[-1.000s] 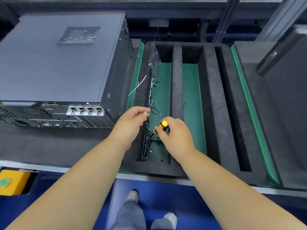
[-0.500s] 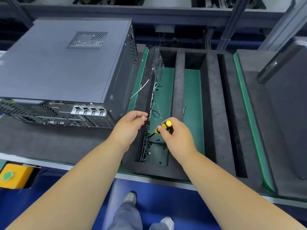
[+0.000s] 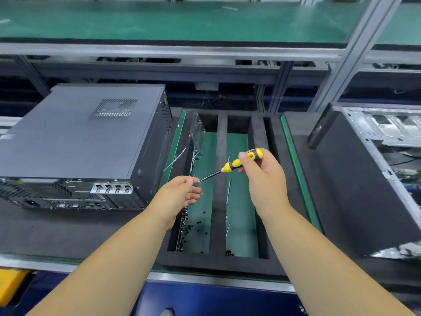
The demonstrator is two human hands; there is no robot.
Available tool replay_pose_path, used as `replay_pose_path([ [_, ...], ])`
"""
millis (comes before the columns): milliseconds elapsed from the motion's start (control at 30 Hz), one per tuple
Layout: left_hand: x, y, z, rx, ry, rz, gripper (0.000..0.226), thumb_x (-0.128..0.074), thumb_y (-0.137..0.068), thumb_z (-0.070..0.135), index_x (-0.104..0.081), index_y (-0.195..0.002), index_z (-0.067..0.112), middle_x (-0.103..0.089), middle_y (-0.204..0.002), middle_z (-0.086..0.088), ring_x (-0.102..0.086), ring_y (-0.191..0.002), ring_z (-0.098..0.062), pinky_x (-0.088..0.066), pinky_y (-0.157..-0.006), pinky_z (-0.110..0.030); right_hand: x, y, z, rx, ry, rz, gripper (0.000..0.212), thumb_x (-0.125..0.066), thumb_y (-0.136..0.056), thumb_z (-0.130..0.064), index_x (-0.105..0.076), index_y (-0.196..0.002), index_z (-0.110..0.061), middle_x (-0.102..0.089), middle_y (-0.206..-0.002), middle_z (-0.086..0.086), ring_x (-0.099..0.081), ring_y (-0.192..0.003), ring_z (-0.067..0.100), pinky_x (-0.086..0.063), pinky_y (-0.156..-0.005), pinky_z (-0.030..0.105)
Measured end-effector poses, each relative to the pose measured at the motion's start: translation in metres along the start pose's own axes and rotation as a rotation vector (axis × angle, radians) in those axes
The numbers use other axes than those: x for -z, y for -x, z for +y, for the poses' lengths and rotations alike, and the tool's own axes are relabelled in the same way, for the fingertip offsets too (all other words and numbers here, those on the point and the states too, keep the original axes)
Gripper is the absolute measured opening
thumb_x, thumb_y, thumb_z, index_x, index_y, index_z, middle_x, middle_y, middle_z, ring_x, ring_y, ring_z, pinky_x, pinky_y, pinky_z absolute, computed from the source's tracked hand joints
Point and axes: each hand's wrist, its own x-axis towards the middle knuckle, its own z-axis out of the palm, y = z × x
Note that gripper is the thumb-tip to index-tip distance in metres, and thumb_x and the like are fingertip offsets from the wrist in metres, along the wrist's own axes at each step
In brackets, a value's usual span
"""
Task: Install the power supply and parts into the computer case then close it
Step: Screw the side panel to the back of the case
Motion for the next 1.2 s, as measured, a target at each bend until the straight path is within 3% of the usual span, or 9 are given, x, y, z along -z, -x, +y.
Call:
replay_pose_path([
  [67,-0.005,0.007,0.013,0.055,0.196,-0.031,0.017,-0.053,-0.097,0.02,-0.068,-0.103,0.014,-0.072,-0.091,-0.008,-0.068,-0.077,-0.015,-0.054,-0.07,-0.025,0.007,0.0,-0.01,0.018,-0.03,0.02,0.023,-0.058,-0.096,-0.022,-0.053,-0.083,-0.004,-0.069,-0.066,-0.015,-0.064,-0.07,-0.007,-0.043,-0.065,0.004],
  [167,-0.008,0.016,0.026,0.073,0.369,-0.089,0.017,-0.061,-0.093,0.018,-0.07,-0.104,0.009,-0.069,-0.079,-0.005,-0.064,-0.066,-0.012,-0.054,-0.061,-0.022,0.013,0.003,-0.024,0.027,-0.04,0.043,0.021,-0.06,-0.095,-0.029,-0.056,-0.082,-0.012,-0.067,-0.069,-0.014,-0.061,-0.07,-0.004,-0.044,-0.072,0.02],
  [300,-0.005,0.027,0.034,0.046,0.408,-0.14,0.016,-0.065,-0.091,0.016,-0.07,-0.102,0.006,-0.066,-0.077,-0.002,-0.061,-0.066,-0.01,-0.054,-0.061,-0.022,0.015,0.009,-0.036,0.061,-0.044,0.05,0.021,-0.06,-0.093,-0.032,-0.056,-0.079,-0.018,-0.065,-0.071,-0.014,-0.06,-0.07,-0.002,-0.042,-0.073,0.024],
  [467,0.005,0.044,0.036,0.021,0.522,-0.146,0.012,-0.06,-0.093,0.009,-0.068,-0.101,0.004,-0.067,-0.076,-0.002,-0.062,-0.066,-0.009,-0.054,-0.06,-0.021,0.009,0.019,-0.046,0.104,-0.075,0.022,0.024,-0.06,-0.094,-0.03,-0.055,-0.08,-0.012,-0.063,-0.068,-0.012,-0.057,-0.066,-0.001,-0.045,-0.069,0.023],
  [600,0.019,0.058,0.036,0.014,0.624,-0.156,0.012,-0.056,-0.094,0.005,-0.067,-0.099,0.003,-0.066,-0.075,-0.003,-0.062,-0.063,-0.01,-0.054,-0.058,-0.021,-0.004,0.029,-0.054,0.164,-0.077,-0.016,0.021,-0.057,-0.097,-0.024,-0.055,-0.08,-0.01,-0.067,-0.066,-0.017,-0.062,-0.068,-0.005,-0.046,-0.066,0.009],
  [767,0.044,0.068,0.036,-0.025,0.67,-0.145,0.012,-0.055,-0.094,0.006,-0.065,-0.1,0.003,-0.066,-0.074,-0.002,-0.061,-0.063,-0.009,-0.054,-0.057,-0.019,-0.025,0.041,-0.062,0.171,-0.09,-0.05,0.02,-0.058,-0.095,-0.029,-0.058,-0.079,-0.017,-0.07,-0.076,-0.007,-0.062,-0.073,0.002,-0.045,-0.073,0.021],
  [933,0.08,0.073,0.033,-0.056,0.633,-0.122,0.011,-0.057,-0.093,0.006,-0.065,-0.1,0.004,-0.067,-0.075,-0.002,-0.061,-0.064,-0.008,-0.053,-0.056,-0.019,-0.058,0.054,-0.074,0.161,-0.078,-0.085,0.02,-0.058,-0.092,-0.034,-0.058,-0.073,-0.028,-0.071,-0.079,-0.008,-0.065,-0.077,0.005,-0.044,-0.076,0.024],
  [1067,0.123,0.075,0.032,-0.046,0.64,-0.126,0.011,-0.058,-0.093,0.007,-0.067,-0.099,0.004,-0.067,-0.074,-0.002,-0.061,-0.062,-0.008,-0.053,-0.056,-0.019,-0.096,0.064,-0.085,0.163,-0.096,-0.122,0.015,-0.059,-0.092,-0.027,-0.06,-0.078,-0.022,-0.071,-0.078,-0.007,-0.067,-0.079,0.005,-0.046,-0.078,0.027],
  [1200,0.178,0.077,0.028,0.002,0.716,-0.084,0.011,-0.061,-0.092,0.009,-0.07,-0.09,0.004,-0.066,-0.071,-0.002,-0.061,-0.057,-0.007,-0.053,-0.053,-0.018,-0.148,0.08,-0.095,0.177,-0.065,-0.187,0.008,-0.063,-0.091,-0.021,-0.064,-0.083,-0.018,-0.071,-0.078,-0.009,-0.068,-0.08,0.005,-0.051,-0.071,0.016],
])
